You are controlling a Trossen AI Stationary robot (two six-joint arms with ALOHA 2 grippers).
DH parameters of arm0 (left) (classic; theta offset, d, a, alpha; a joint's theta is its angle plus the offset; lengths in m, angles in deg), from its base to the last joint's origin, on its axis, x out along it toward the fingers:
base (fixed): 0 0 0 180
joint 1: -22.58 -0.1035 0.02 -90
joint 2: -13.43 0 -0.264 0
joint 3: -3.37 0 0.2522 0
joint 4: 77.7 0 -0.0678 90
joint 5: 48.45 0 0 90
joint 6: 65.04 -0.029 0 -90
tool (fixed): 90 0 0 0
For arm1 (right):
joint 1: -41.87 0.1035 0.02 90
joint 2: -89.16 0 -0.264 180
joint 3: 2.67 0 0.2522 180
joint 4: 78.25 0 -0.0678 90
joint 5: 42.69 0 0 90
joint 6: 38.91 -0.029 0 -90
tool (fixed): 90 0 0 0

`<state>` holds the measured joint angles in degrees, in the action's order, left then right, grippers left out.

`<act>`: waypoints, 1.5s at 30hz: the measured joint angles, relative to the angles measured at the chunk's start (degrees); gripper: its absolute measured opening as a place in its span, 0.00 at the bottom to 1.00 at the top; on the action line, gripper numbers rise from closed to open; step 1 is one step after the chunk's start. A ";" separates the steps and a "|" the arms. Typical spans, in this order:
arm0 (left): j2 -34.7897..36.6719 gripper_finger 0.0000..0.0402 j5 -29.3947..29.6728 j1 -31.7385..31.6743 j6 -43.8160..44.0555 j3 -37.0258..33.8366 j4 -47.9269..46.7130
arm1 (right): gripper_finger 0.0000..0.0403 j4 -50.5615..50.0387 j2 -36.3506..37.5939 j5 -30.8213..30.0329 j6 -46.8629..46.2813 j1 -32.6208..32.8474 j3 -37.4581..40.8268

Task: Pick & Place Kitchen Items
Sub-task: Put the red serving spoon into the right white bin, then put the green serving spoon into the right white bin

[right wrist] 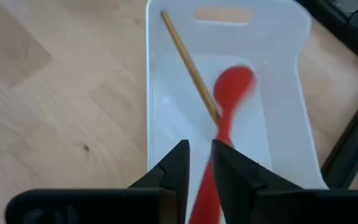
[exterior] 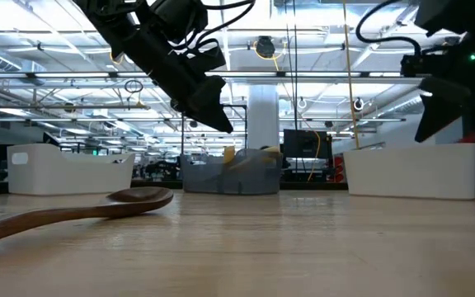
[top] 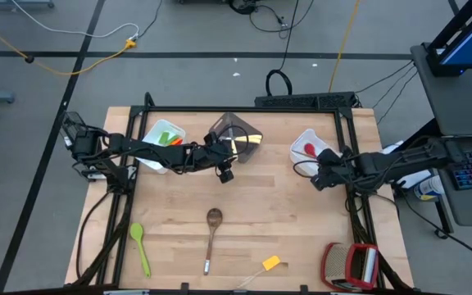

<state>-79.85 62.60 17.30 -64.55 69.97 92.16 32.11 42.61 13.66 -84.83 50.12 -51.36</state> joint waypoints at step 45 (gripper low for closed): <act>-0.02 0.37 -6.55 0.15 1.34 0.02 -0.39 | 0.46 49.72 -2.37 9.91 35.13 0.00 1.47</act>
<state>-79.87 56.06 17.45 -63.21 69.99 91.77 81.83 40.25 23.56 -49.69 50.12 -49.89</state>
